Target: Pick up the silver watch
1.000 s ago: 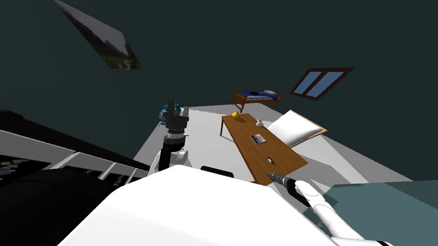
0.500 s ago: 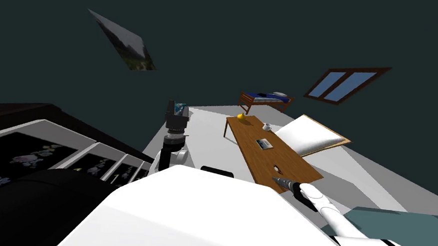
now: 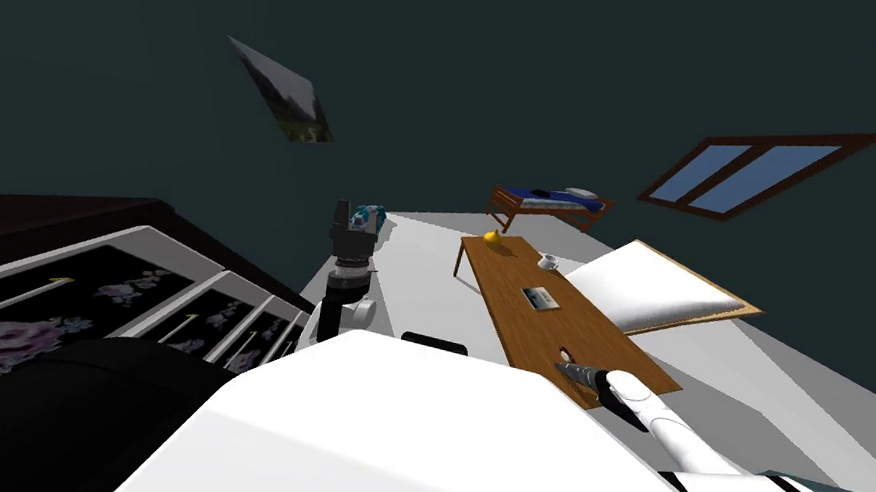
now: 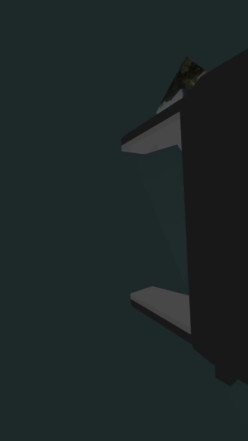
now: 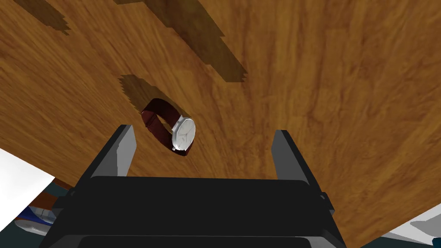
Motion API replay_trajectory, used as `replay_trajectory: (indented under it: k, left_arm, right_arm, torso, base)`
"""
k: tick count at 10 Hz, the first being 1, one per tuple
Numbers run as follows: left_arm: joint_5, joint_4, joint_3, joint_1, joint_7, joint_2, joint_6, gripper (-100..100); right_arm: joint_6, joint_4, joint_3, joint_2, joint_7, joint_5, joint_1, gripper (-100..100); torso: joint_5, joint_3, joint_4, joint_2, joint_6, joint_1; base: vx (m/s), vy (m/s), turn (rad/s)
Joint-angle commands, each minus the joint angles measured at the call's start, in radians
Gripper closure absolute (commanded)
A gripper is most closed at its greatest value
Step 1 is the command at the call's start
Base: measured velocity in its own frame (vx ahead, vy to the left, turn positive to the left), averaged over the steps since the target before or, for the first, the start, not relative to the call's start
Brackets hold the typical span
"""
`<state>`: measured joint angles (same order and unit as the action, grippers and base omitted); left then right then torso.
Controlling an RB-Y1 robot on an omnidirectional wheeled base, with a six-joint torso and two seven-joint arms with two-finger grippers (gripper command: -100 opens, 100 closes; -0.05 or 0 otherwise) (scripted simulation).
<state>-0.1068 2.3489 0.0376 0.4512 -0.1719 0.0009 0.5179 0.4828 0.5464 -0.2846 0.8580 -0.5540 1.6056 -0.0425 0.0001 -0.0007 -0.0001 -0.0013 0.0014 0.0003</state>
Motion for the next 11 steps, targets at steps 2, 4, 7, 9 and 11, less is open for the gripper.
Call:
replay_trajectory:
  k: [2, 4, 7, 9, 11]
  left_arm:
    - [0.000, 0.000, 0.000, 0.000, 0.000, 0.000, 0.000, 0]
    - [0.000, 0.000, 0.000, 0.000, 0.000, 0.000, 0.000, 0]
    - [0.000, 0.000, 0.000, 0.000, 0.000, 0.000, 0.000, 0]
    - [0.000, 0.000, 0.000, 0.000, 0.000, 0.000, 0.000, 0]
    - [0.000, 0.000, 0.000, 0.000, 0.000, 0.000, 0.000, 0]
  right_arm:
    - [0.001, -0.057, 0.014, -0.011, 0.044, -0.011, -0.021, -100]
    - [-0.010, -0.103, 0.006, -0.007, 0.037, 0.022, -0.035, -100]
    - [-0.018, -0.134, 0.001, -0.007, 0.036, 0.043, -0.044, -100]
    - [-0.018, -0.143, 0.004, -0.010, 0.047, 0.039, -0.049, -100]
    - [-0.039, -0.160, 0.008, -0.025, 0.054, 0.014, -0.034, -100]
  torso:
    - [0.000, 0.000, 0.000, 0.000, 0.001, 0.000]
    - [0.000, 0.000, 0.000, 0.000, 0.000, 0.000]
    - [0.000, -0.001, -0.001, -0.002, 0.001, -0.002]
    - [0.000, 0.000, 0.000, 0.001, 0.001, 0.000]
    - [0.000, 0.001, 0.000, 0.002, 0.001, 0.001]
  base:
    - [0.016, -0.008, 0.076]
    - [0.027, -0.013, 0.231]
    - [0.040, -0.030, 0.145]
    - [0.001, 0.002, -0.014]
    - [-0.008, -0.013, 0.095]
